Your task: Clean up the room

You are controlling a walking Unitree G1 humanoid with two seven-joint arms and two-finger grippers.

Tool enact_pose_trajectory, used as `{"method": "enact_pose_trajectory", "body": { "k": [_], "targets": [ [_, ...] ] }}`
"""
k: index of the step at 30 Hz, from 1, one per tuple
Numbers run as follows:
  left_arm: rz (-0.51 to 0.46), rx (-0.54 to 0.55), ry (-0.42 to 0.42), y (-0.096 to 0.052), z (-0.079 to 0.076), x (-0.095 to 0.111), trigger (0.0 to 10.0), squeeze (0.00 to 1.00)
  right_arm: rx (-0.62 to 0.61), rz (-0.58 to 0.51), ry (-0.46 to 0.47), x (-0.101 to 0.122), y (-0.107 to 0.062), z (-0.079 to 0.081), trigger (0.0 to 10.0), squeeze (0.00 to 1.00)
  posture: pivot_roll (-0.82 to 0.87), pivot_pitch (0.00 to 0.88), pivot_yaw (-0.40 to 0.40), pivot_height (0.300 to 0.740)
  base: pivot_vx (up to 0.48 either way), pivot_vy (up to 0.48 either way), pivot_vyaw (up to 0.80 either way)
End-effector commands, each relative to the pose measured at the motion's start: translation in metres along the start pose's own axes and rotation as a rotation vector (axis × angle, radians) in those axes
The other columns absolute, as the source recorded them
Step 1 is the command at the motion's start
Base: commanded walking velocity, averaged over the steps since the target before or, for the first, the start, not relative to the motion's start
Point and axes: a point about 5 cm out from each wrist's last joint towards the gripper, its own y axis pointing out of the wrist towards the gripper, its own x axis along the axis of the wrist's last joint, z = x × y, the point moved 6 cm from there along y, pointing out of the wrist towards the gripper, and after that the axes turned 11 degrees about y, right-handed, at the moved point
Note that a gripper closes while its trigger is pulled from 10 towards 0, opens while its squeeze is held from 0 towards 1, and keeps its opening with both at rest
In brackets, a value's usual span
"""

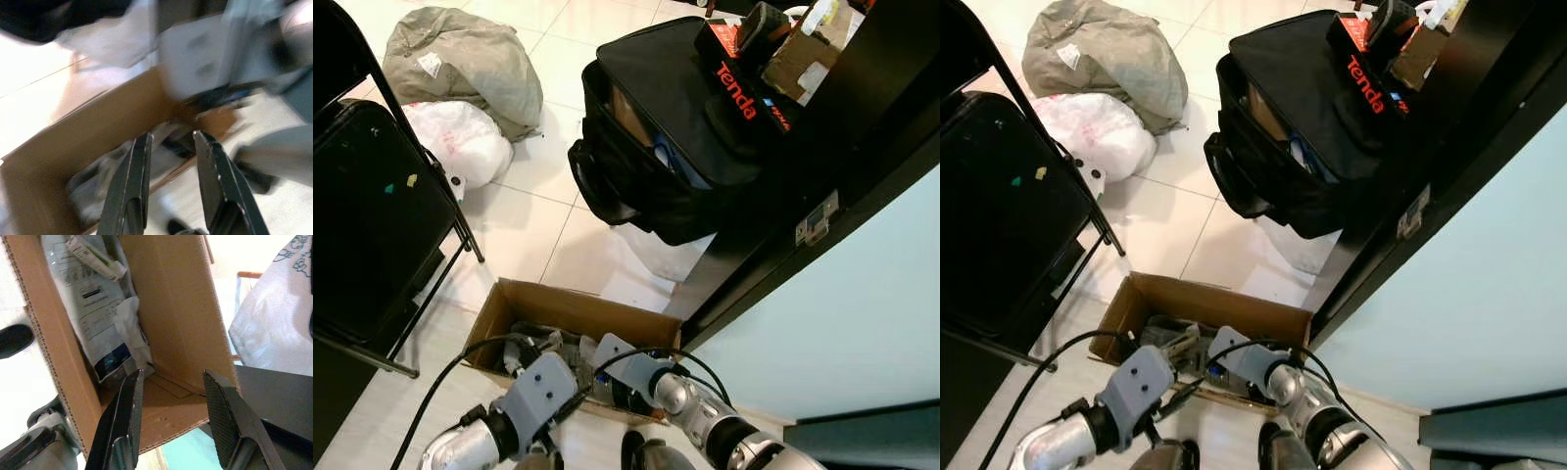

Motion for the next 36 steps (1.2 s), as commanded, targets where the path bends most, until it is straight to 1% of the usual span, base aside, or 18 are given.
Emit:
{"method": "enact_pose_trajectory", "body": {
  "k": [1, 2, 3, 4, 5, 6, 7, 8, 9, 11, 13, 15, 17, 19, 21, 26, 31, 36],
  "targets": [
    [0.148, 0.085, -0.058, -0.001, 0.004, -0.031, 10.0, 0.00, -0.038, 0.038, 0.142, -0.015, -0.003, -0.008, 10.0, 0.00, 0.13, 0.205, -0.082, 0.740, 0.000, 0.000, 0.00],
    [0.148, 0.085, -0.058, -0.001, 0.004, -0.031, 10.0, 0.00, -0.038, 0.038, 0.142, -0.015, -0.003, -0.008, 10.0, 0.00, 0.13, 0.205, -0.082, 0.740, 0.000, 0.000, 0.00],
    [0.205, 0.138, -0.077, 0.001, 0.010, -0.041, 10.0, 0.00, -0.067, 0.038, 0.232, -0.017, -0.004, -0.016, 10.0, 0.00, 0.12, 0.177, -0.075, 0.740, 0.000, 0.000, 0.00],
    [0.205, 0.138, -0.077, 0.001, 0.010, -0.041, 10.0, 0.00, -0.067, 0.038, 0.232, -0.017, -0.004, -0.016, 10.0, 0.00, 0.12, 0.177, -0.075, 0.740, 0.000, 0.000, 0.00],
    [0.272, 0.190, -0.074, 0.003, 0.014, -0.053, 10.0, 0.00, -0.093, 0.038, 0.360, -0.020, -0.006, -0.023, 10.0, 0.00, 0.11, 0.126, -0.057, 0.740, 0.000, 0.000, 0.00],
    [0.332, 0.245, -0.078, 0.003, 0.019, -0.063, 10.0, 0.00, -0.109, 0.027, 0.461, -0.023, -0.008, -0.028, 10.0, 0.00, 0.10, 0.111, -0.050, 0.740, 0.000, 0.000, 0.00],
    [0.364, 0.283, -0.084, 0.004, 0.022, -0.069, 10.0, 0.00, -0.116, 0.018, 0.513, -0.024, -0.010, -0.030, 10.0, 0.00, 0.10, 0.104, -0.046, 0.740, 0.000, 0.000, 0.00],
    [0.383, 0.321, -0.141, 0.006, 0.023, -0.073, 10.0, 0.00, -0.125, 0.007, 0.543, -0.027, -0.013, -0.030, 10.0, 0.00, 0.08, 0.075, -0.031, 0.740, 0.000, 0.000, 0.00],
    [0.383, 0.321, -0.141, 0.006, 0.023, -0.073, 10.0, 0.00, -0.125, 0.007, 0.543, -0.027, -0.013, -0.030, 10.0, 0.00, 0.08, 0.075, -0.031, 0.740, 0.000, 0.000, 0.00],
    [0.377, 0.352, -0.215, 0.011, 0.022, -0.073, 10.0, 0.00, -0.140, 0.004, 0.548, -0.031, -0.017, -0.030, 10.0, 0.00, 0.07, 0.058, -0.021, 0.740, 0.000, 0.000, 0.00],
    [0.377, 0.352, -0.215, 0.011, 0.022, -0.073, 10.0, 0.00, -0.140, 0.004, 0.548, -0.031, -0.017, -0.030, 10.0, 0.00, 0.07, 0.058, -0.021, 0.740, 0.000, 0.000, 0.00],
    [0.349, 0.358, -0.252, 0.023, 0.018, -0.065, 10.0, 0.00, -0.166, 0.001, 0.599, -0.035, -0.022, -0.031, 10.0, 0.00, 0.05, 0.037, -0.006, 0.740, 0.000, 0.000, 0.00],
    [0.345, 0.356, -0.261, 0.029, 0.015, -0.063, 10.0, 0.00, -0.174, 0.000, 0.614, -0.036, -0.024, -0.031, 10.0, 0.00, 0.05, 0.033, 0.000, 0.740, 0.000, 0.000, 0.00],
    [0.345, 0.356, -0.261, 0.029, 0.015, -0.063, 10.0, 0.00, -0.174, 0.000, 0.614, -0.036, -0.024, -0.031, 10.0, 0.00, 0.05, 0.033, 0.000, 0.740, 0.000, 0.000, 0.00],
    [0.356, 0.353, -0.268, 0.039, 0.010, -0.060, 10.0, 0.00, -0.172, 0.016, 0.631, -0.037, -0.024, -0.031, 10.0, 0.00, 0.04, 0.035, 0.002, 0.740, 0.000, 0.000, 0.00],
    [0.365, 0.358, -0.267, 0.042, 0.010, -0.060, 10.0, 0.00, -0.143, 0.043, 0.634, -0.039, -0.024, -0.026, 10.0, 0.00, 0.05, 0.035, -0.004, 0.740, 0.000, 0.000, 0.00],
    [0.380, 0.394, -0.279, 0.037, 0.015, -0.064, 10.0, 0.00, -0.092, 0.077, 0.631, -0.039, -0.027, -0.016, 10.0, 0.00, 0.06, 0.036, -0.023, 0.740, 0.000, 0.000, -0.80],
    [0.386, 0.410, -0.280, 0.034, 0.017, -0.067, 10.0, 0.00, -0.078, 0.084, 0.627, -0.038, -0.029, -0.013, 10.0, 0.00, 0.06, 0.034, -0.030, 0.740, 0.000, 0.000, -0.80]
  ]
}}
